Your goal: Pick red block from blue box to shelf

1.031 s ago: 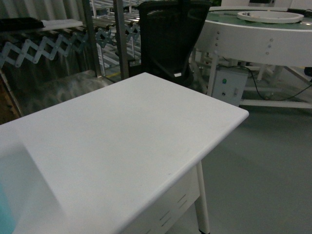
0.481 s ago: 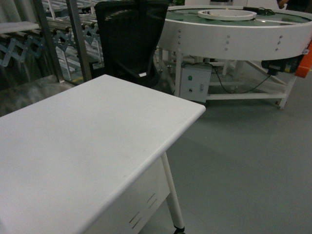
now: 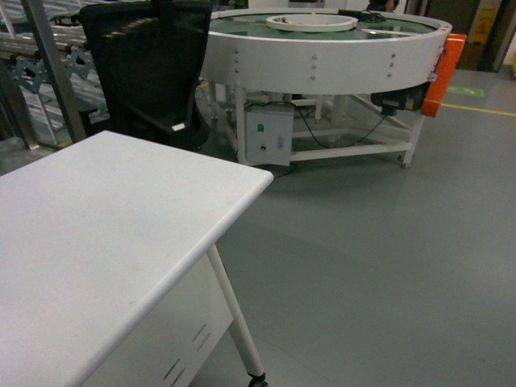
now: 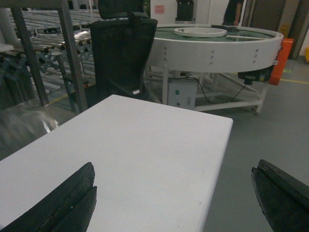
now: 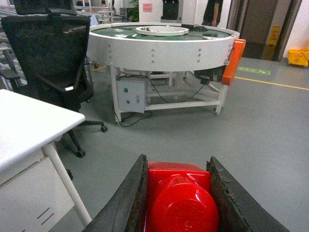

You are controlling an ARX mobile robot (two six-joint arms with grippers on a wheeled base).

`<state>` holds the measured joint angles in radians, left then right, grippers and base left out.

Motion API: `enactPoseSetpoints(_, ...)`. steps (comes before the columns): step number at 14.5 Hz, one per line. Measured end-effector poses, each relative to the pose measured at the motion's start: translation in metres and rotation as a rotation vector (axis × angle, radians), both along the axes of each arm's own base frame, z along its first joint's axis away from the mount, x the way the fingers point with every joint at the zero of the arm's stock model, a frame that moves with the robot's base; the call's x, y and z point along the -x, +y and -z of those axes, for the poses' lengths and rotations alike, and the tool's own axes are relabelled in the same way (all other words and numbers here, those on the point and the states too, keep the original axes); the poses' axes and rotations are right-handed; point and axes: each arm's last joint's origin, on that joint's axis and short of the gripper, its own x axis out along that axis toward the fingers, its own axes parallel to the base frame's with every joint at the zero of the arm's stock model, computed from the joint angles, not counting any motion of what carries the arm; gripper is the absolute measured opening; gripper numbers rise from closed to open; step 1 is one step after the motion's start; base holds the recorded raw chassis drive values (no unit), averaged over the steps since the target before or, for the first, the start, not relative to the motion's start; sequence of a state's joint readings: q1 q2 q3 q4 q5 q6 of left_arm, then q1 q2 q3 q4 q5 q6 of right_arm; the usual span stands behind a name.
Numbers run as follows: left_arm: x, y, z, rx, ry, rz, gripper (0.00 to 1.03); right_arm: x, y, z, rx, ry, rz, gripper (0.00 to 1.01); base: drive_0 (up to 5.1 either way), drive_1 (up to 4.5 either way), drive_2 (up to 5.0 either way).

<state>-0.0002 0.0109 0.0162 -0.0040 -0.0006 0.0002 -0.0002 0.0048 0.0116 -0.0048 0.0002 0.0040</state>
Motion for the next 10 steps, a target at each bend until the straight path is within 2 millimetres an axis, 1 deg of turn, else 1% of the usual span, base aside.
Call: enactPoseSetpoints(10, 0.0000, 0.0000, 0.0000, 0.000, 0.000, 0.000, 0.98, 0.0000, 0.0000, 0.0000, 0.000, 0.000, 0.000, 0.28, -1.5, -1.49, -1.5)
